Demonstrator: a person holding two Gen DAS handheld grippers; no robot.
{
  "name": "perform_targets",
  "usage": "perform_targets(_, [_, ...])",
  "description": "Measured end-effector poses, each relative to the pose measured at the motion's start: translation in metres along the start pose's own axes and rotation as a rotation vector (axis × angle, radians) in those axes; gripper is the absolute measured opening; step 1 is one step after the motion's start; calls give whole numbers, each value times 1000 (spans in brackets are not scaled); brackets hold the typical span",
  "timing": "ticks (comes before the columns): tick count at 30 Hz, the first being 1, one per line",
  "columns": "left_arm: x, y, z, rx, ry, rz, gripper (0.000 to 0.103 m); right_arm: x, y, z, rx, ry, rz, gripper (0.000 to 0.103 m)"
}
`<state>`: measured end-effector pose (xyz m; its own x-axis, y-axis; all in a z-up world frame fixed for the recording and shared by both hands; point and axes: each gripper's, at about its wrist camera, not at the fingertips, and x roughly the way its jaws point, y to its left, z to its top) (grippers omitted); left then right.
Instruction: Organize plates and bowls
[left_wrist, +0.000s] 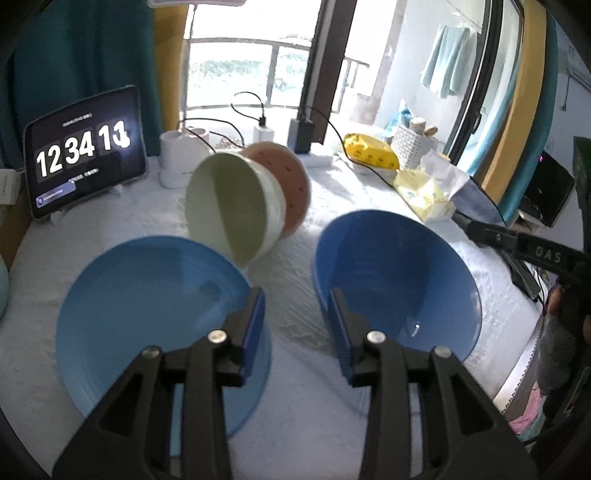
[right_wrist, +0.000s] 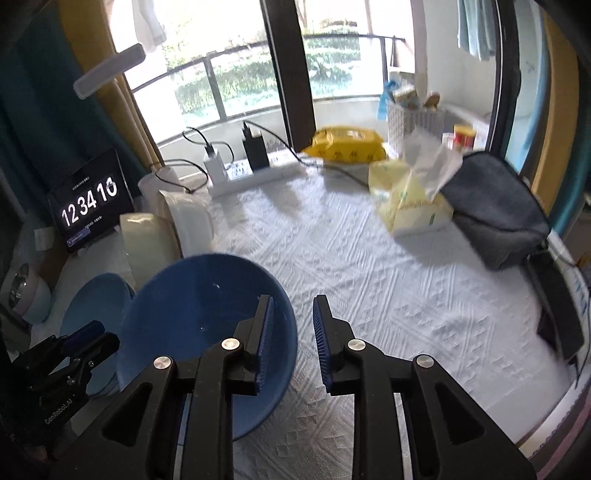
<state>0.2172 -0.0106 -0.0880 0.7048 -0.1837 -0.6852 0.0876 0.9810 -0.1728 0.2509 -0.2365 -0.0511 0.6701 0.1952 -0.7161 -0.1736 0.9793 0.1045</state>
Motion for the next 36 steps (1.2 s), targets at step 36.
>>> perform_targets(36, [-6,122,35,-41,-92,100,39,42,156,21,-232,47,73,25])
